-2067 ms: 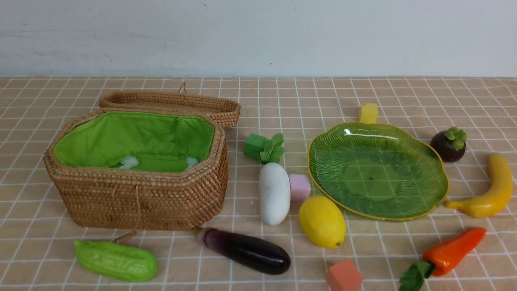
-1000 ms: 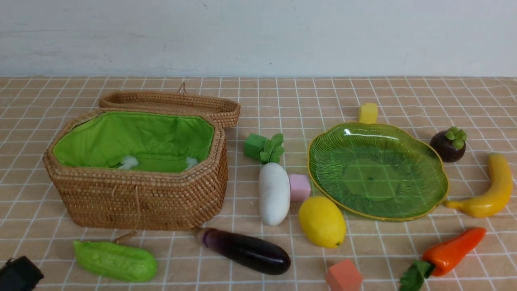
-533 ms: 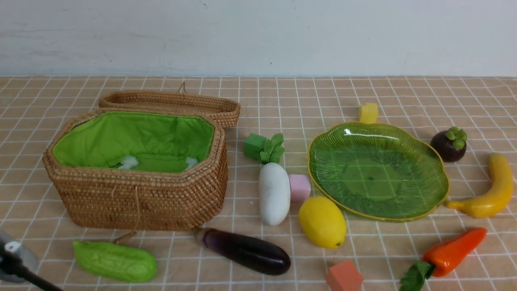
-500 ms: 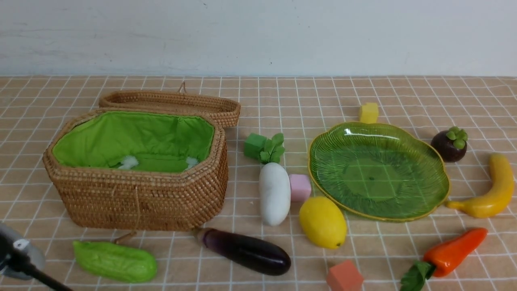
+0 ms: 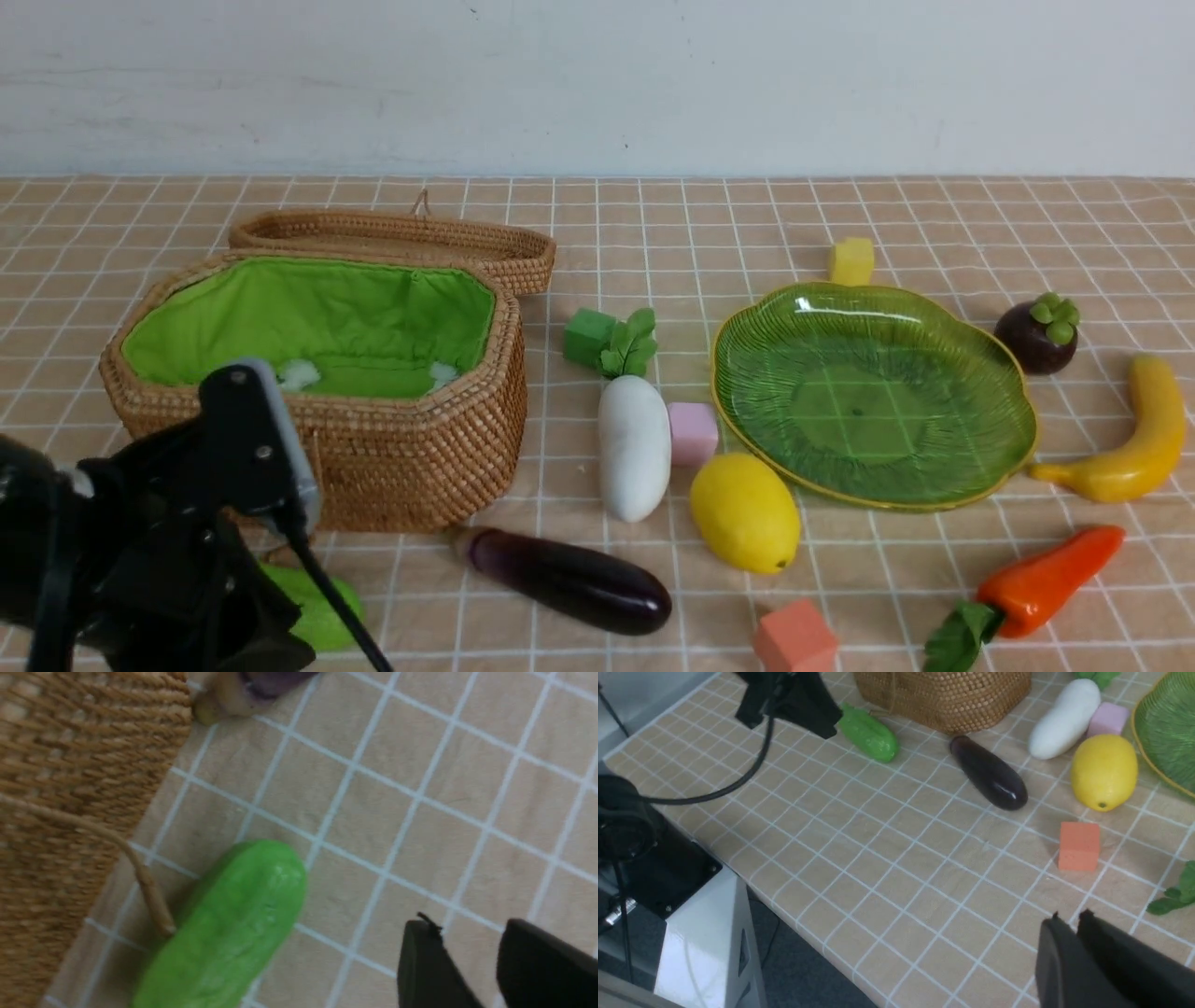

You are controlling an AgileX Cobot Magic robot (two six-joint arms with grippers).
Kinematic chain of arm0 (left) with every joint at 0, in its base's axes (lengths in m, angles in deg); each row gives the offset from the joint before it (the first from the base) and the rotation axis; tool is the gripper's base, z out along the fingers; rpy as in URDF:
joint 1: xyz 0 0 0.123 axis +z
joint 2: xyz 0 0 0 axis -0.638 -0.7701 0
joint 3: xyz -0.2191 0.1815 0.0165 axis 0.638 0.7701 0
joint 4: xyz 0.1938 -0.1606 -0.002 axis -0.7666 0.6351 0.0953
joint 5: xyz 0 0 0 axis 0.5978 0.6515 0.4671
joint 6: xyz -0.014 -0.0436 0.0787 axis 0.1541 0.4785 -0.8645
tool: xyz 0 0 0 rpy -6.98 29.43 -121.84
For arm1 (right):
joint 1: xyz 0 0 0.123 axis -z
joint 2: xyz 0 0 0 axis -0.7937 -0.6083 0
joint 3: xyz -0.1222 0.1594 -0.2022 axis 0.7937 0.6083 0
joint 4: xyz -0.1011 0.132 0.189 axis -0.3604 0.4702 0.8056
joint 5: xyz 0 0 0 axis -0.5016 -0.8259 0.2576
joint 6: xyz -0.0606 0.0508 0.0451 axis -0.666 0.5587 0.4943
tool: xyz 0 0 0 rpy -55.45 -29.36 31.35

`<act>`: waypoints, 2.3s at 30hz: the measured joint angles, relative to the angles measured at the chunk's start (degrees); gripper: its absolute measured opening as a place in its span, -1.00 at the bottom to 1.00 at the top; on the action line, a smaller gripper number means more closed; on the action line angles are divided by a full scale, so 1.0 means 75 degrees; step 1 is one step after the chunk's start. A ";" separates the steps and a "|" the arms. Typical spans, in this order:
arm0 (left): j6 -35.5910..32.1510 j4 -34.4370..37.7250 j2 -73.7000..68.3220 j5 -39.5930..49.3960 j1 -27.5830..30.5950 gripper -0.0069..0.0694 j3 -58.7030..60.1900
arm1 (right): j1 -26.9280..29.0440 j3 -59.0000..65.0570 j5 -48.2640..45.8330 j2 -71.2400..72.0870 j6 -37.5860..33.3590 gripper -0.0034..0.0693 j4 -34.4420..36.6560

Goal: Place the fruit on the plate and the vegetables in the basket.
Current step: Use the left arm to grab an eggplant and put it into the left basket

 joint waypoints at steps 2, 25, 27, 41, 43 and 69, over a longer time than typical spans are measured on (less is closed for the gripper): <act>-0.0377 -0.0340 -0.0361 -0.0346 0.0000 0.21 -0.0024 | 0.0002 -0.0048 -0.0049 -0.0002 -0.0151 -0.71 -0.0034; -0.3147 -0.1592 -0.2694 -0.2148 0.0000 0.36 -0.0118 | -0.0017 -0.0057 -0.0036 -0.0031 -0.0297 -0.68 -0.0172; -0.2973 -0.1640 -0.2693 -0.2148 0.0000 0.36 -0.0118 | -0.0016 -0.0057 -0.0018 -0.0031 -0.0297 -0.67 -0.0191; -0.2452 -0.1203 -0.0556 -0.0855 -0.0013 0.36 -0.0067 | -0.0016 -0.0057 0.0366 -0.0031 -0.0297 -0.66 -0.0200; -0.2402 -0.0997 0.0035 -0.1057 -0.0013 0.36 -0.0125 | -0.0016 -0.0057 0.0467 -0.0031 -0.0297 -0.66 -0.0208; 0.3232 -0.3524 -0.3116 -0.2128 -0.0070 0.90 -0.4138 | -0.0016 -0.0074 0.2757 -0.0031 -0.0297 -0.66 0.0261</act>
